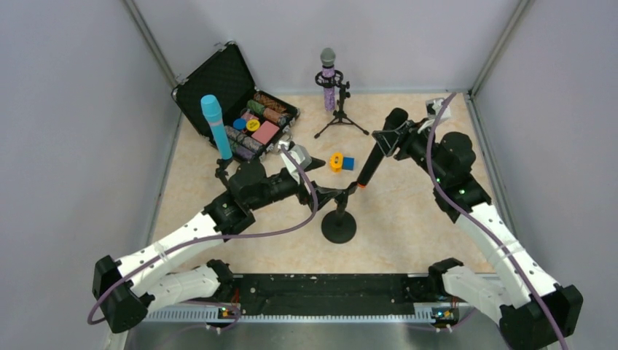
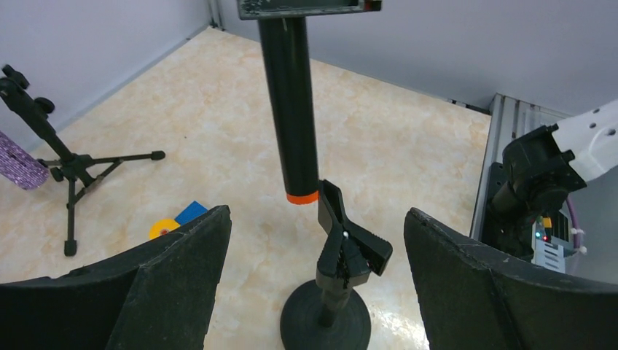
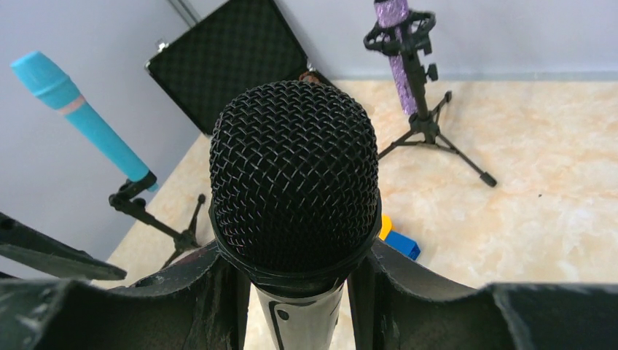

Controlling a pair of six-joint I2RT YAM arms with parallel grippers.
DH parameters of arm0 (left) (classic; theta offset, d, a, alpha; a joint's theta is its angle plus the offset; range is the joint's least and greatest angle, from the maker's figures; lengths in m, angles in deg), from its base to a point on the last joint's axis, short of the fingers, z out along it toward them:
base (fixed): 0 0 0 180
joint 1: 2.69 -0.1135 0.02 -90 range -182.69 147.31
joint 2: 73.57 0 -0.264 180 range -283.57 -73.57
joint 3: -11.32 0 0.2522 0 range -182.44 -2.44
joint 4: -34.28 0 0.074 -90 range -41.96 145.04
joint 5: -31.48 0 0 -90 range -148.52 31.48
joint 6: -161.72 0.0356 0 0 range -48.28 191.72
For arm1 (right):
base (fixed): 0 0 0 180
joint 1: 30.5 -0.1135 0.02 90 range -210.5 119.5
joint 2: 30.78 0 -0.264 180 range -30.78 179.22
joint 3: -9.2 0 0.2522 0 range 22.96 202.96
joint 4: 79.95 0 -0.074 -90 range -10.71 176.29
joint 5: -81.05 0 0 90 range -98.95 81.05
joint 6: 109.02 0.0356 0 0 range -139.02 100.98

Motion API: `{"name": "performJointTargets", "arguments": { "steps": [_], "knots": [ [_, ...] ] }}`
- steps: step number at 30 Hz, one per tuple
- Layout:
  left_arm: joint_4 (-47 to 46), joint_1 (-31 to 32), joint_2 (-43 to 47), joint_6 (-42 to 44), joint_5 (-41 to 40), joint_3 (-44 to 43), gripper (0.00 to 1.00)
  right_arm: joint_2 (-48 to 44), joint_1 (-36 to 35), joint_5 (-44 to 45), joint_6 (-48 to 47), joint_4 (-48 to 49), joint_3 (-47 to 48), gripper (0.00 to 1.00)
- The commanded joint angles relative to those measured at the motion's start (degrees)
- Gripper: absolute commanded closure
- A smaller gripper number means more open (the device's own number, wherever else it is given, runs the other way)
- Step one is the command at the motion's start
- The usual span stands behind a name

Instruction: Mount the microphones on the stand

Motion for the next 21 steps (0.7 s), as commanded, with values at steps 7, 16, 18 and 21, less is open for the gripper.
{"name": "performJointTargets", "arguments": {
  "steps": [7, 16, 18, 21],
  "knots": [
    [-6.24, 0.16, 4.56, -1.27, 1.73, 6.32, 0.06, 4.55, -3.23, -4.86, 1.59, 10.29, 3.20, 1.00],
    [-6.56, 0.18, 4.13, -0.56, 0.45, 7.33, 0.06, 3.06, -6.42, -1.57, -0.50, 6.77, 2.61, 1.00],
    [-5.79, 0.18, 3.66, 0.01, 0.22, 7.00, 0.04, 2.53, -6.48, -1.00, -0.67, 5.90, 2.45, 1.00],
    [-4.74, 0.20, 3.23, 0.75, 0.02, 6.76, 0.02, 1.62, -6.40, -1.32, -0.91, 5.02, 2.46, 1.00]
  ]
}}
